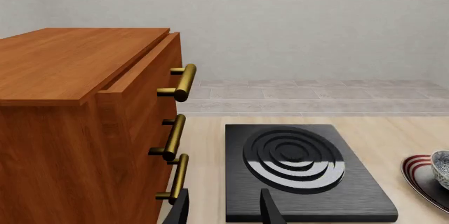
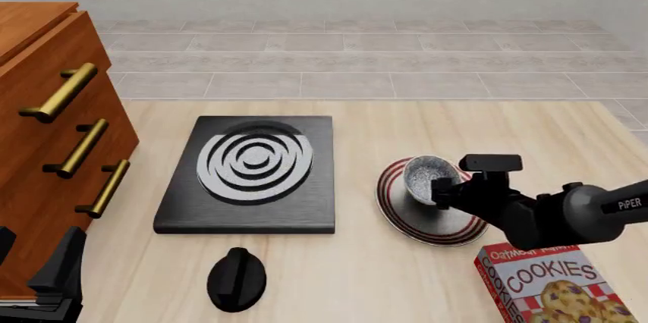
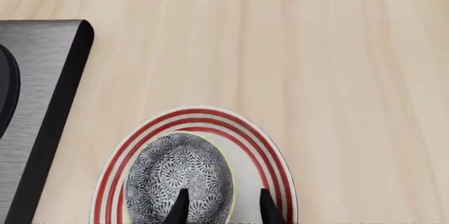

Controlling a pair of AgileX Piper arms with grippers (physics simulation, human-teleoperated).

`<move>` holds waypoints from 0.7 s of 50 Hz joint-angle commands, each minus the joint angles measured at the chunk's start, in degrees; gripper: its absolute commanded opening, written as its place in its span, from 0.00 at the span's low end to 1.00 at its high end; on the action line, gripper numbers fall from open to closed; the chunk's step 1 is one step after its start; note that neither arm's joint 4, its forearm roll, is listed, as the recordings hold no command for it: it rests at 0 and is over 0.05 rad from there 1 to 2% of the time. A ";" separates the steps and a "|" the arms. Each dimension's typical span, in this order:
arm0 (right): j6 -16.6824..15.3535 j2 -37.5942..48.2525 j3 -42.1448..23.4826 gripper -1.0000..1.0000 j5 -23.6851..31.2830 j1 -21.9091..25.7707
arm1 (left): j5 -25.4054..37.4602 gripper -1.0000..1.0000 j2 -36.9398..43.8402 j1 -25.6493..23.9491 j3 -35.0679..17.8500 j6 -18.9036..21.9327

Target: Pick the akita bowl on the stove and place it on the plate.

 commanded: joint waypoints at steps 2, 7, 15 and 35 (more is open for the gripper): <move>-0.26 -1.20 1.38 1.00 -0.76 -0.38 | 0.00 1.00 0.00 0.00 0.00 0.00; -0.79 -3.45 2.06 1.00 -0.08 -0.53 | 0.00 1.00 0.00 0.00 0.00 0.00; -1.13 -9.68 3.38 1.00 2.46 0.65 | 0.00 1.00 0.00 0.00 0.00 0.00; -2.38 -20.13 6.41 1.00 4.37 1.77 | 0.00 1.00 0.00 0.00 0.00 0.00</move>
